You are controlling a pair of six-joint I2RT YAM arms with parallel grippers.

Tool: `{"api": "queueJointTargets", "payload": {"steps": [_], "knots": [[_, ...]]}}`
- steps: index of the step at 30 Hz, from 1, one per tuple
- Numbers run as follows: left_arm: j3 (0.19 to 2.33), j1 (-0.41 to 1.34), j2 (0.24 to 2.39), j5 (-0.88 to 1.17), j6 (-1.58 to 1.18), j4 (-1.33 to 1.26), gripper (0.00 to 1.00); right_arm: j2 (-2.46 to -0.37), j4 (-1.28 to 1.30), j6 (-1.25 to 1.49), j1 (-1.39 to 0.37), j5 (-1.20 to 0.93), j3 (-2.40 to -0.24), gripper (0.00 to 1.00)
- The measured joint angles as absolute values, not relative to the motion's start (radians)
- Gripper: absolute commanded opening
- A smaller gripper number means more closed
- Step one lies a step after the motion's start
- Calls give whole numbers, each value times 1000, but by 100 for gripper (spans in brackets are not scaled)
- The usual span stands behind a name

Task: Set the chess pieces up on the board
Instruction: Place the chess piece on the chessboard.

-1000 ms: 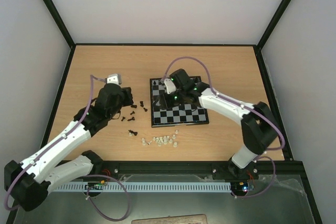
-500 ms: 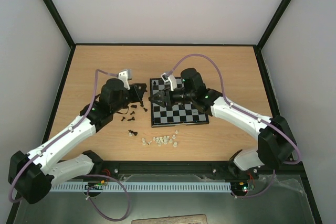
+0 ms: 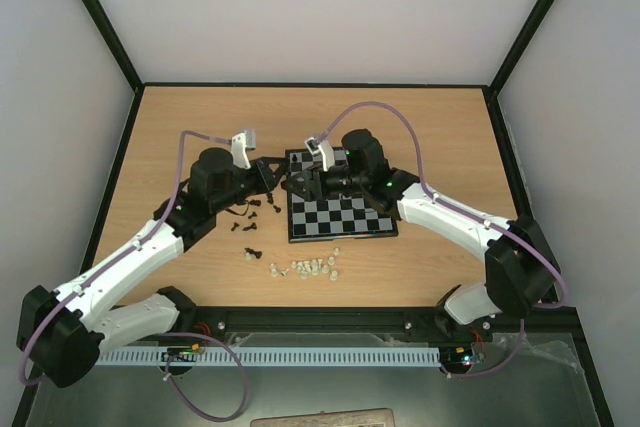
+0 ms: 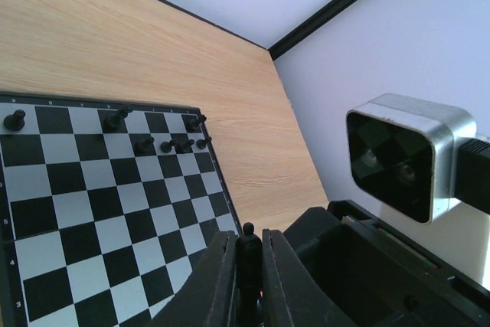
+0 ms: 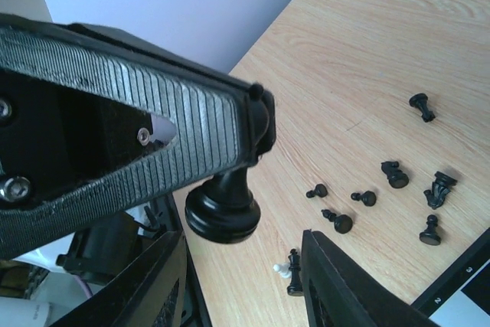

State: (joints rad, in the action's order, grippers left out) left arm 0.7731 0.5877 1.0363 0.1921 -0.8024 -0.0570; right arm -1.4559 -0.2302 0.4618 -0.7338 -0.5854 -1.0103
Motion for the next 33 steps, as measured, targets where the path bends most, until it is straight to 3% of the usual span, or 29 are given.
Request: {"api": "queueJointTargets", "payload": {"steps": [13, 20, 33], "knots": [[751, 588, 1042, 219, -821, -64, 2, -1456, -260, 477, -734, -529, -1010, 33], [749, 583, 1063, 233, -824, -88, 3, -1456, -267, 479, -734, -519, -1010, 22], [763, 577, 1103, 245, -798, -72, 31, -1457, -240, 459, -734, -488, -1009, 18]]}}
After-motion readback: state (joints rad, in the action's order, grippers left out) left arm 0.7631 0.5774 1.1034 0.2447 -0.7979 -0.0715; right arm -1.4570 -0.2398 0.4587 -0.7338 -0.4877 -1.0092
